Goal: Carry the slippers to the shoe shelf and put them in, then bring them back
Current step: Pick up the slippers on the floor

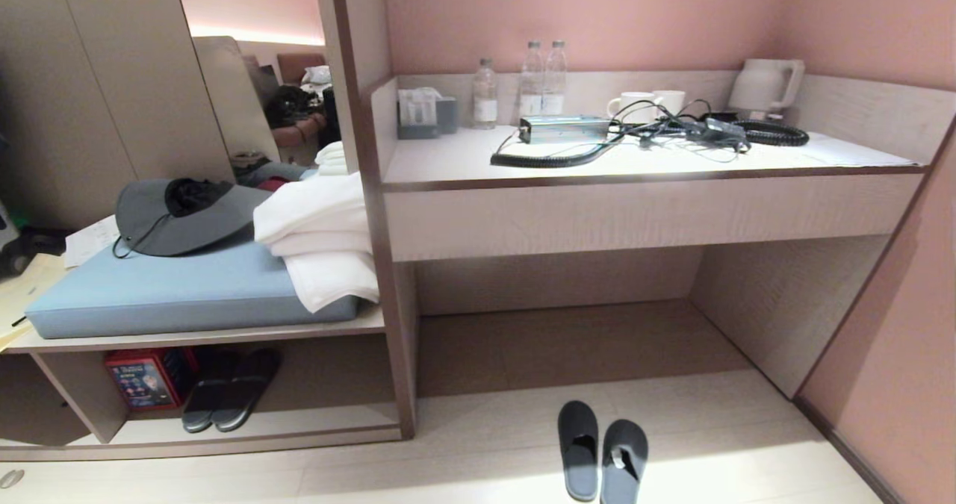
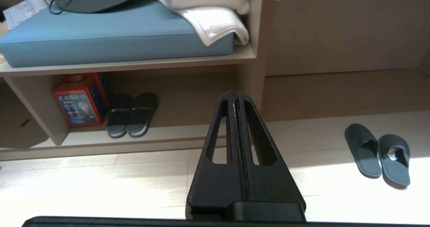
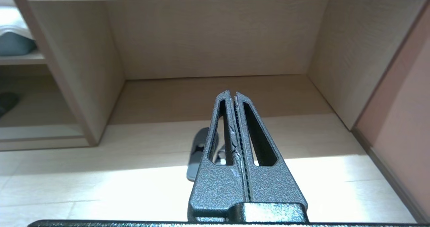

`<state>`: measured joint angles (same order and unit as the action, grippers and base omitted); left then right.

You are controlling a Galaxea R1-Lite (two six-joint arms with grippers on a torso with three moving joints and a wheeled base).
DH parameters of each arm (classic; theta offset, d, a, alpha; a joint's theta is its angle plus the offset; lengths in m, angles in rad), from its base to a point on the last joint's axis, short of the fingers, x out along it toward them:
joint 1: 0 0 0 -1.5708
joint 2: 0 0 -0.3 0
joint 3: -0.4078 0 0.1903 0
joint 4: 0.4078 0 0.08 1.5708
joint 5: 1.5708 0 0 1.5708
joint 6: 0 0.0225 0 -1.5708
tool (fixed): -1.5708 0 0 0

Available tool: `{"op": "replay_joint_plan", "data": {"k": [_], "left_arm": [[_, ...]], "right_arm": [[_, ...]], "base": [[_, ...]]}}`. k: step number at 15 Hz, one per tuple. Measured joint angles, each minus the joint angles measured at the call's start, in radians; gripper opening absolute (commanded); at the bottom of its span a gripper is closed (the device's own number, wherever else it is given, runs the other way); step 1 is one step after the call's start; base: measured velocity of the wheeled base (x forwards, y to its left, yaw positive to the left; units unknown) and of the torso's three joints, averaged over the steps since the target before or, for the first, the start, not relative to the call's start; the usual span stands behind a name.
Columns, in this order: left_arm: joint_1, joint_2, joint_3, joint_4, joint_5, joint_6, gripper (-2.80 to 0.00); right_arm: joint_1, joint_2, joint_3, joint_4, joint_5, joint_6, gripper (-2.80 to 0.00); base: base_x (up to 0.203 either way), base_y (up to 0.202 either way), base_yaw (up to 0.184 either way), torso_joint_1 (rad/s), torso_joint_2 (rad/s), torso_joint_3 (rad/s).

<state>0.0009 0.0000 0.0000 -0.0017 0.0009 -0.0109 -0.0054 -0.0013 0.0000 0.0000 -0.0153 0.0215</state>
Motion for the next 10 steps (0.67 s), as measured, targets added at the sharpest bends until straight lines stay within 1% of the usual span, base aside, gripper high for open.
{"op": "replay_joint_plan", "data": {"k": [7,10], "left_arm": [[-0.001,0.0,0.0,0.0,0.0,0.001,-2.8],[0.0,0.0,0.0,0.0,0.001,0.001,-2.8]], "right_arm": [[0.0,0.0,0.0,0.0,0.0,0.0,-2.8],[0.0,0.0,0.0,0.0,0.0,0.0,-2.8]], "base": [[0.0,0.0,0.0,0.0,0.0,0.0],[0.0,0.0,0.0,0.0,0.0,-0.106]]}}
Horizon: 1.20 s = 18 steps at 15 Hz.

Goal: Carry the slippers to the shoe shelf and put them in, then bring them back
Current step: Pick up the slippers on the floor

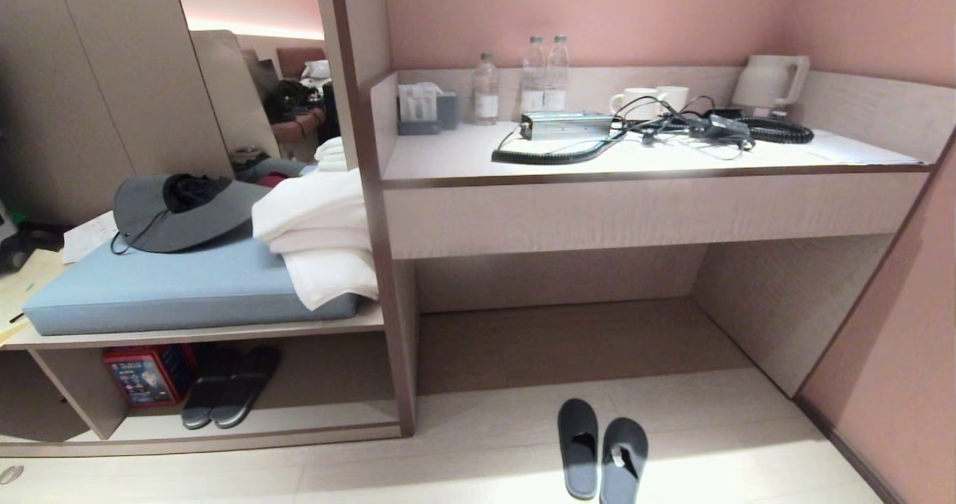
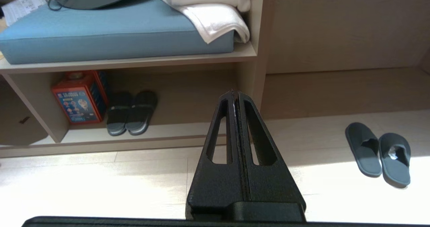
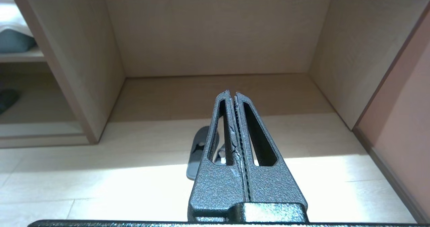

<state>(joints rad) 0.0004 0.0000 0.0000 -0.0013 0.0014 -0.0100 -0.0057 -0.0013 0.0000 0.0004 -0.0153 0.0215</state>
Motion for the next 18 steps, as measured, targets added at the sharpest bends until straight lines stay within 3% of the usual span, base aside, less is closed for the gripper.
{"op": "replay_joint_plan", "data": {"k": [18], "left_arm": [[0.0,0.0,0.0,0.001,0.001,-0.004,-2.8]], "right_arm": [[0.0,0.0,0.0,0.0,0.0,0.0,-2.8]], "base": [[0.0,0.0,0.0,0.004,0.0,-0.196]]}}
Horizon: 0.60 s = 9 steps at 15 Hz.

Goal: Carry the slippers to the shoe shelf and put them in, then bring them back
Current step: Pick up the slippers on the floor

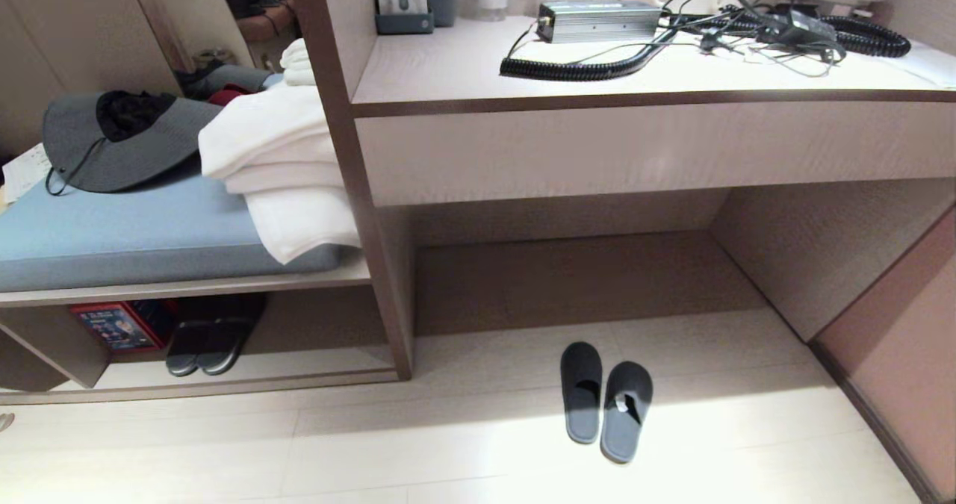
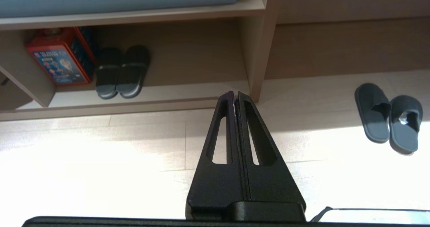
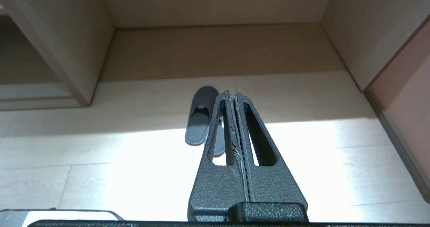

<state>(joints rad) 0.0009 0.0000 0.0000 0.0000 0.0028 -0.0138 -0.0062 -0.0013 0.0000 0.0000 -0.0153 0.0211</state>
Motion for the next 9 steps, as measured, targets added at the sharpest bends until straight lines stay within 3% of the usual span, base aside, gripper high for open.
{"op": "replay_joint_plan", "data": {"k": [9], "left_arm": [[0.0,0.0,0.0,0.002,0.0,0.0,-2.8]], "right_arm": [[0.0,0.0,0.0,0.0,0.0,0.0,-2.8]], "base": [[0.0,0.0,0.0,0.002,0.0,-0.198]]}}
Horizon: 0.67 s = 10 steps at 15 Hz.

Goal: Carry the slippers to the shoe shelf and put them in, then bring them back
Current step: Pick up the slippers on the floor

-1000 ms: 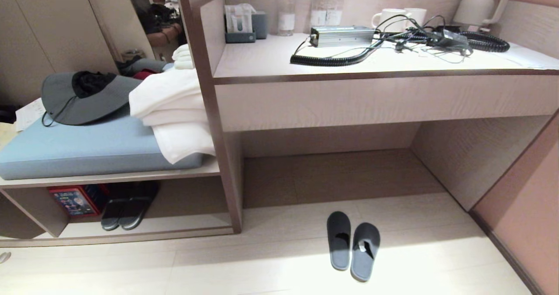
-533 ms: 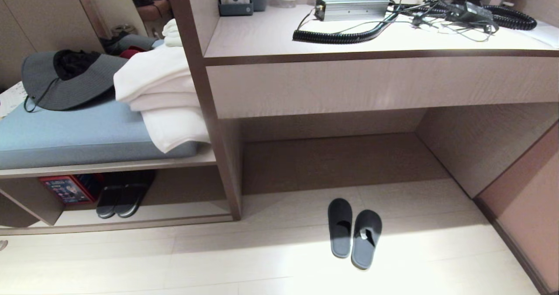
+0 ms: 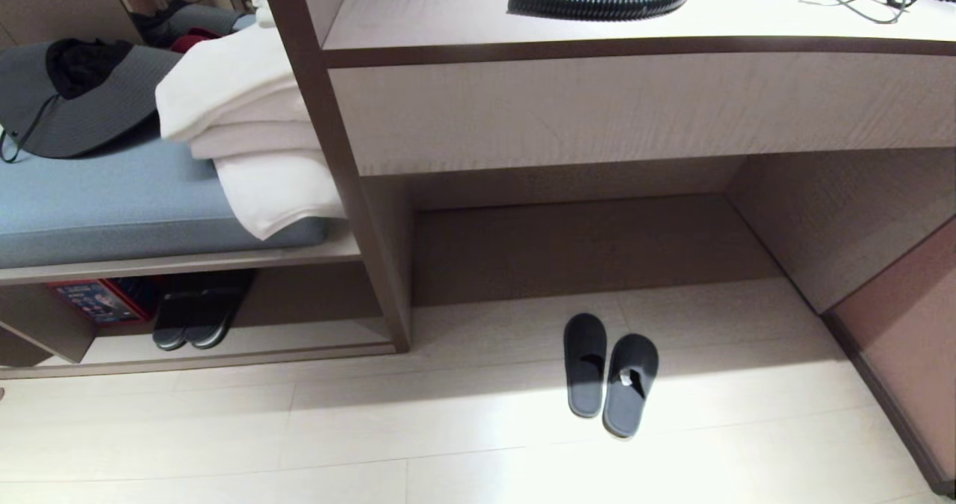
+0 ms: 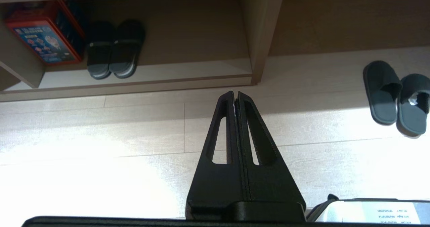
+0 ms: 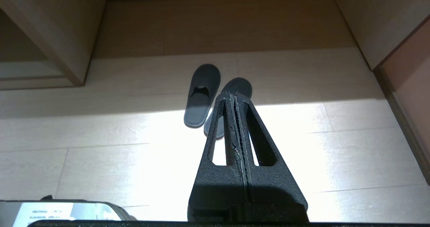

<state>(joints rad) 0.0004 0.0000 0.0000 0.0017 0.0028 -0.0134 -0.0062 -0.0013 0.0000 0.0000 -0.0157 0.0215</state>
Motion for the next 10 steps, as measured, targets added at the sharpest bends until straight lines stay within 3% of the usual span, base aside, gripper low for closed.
{"op": "replay_joint_plan", "data": {"k": [10], "left_arm": [[0.0,0.0,0.0,0.0,0.0,0.0,-2.8]], "right_arm": [[0.0,0.0,0.0,0.0,0.0,0.0,-2.8]], "base": [[0.0,0.0,0.0,0.003,0.0,-0.196]]}}
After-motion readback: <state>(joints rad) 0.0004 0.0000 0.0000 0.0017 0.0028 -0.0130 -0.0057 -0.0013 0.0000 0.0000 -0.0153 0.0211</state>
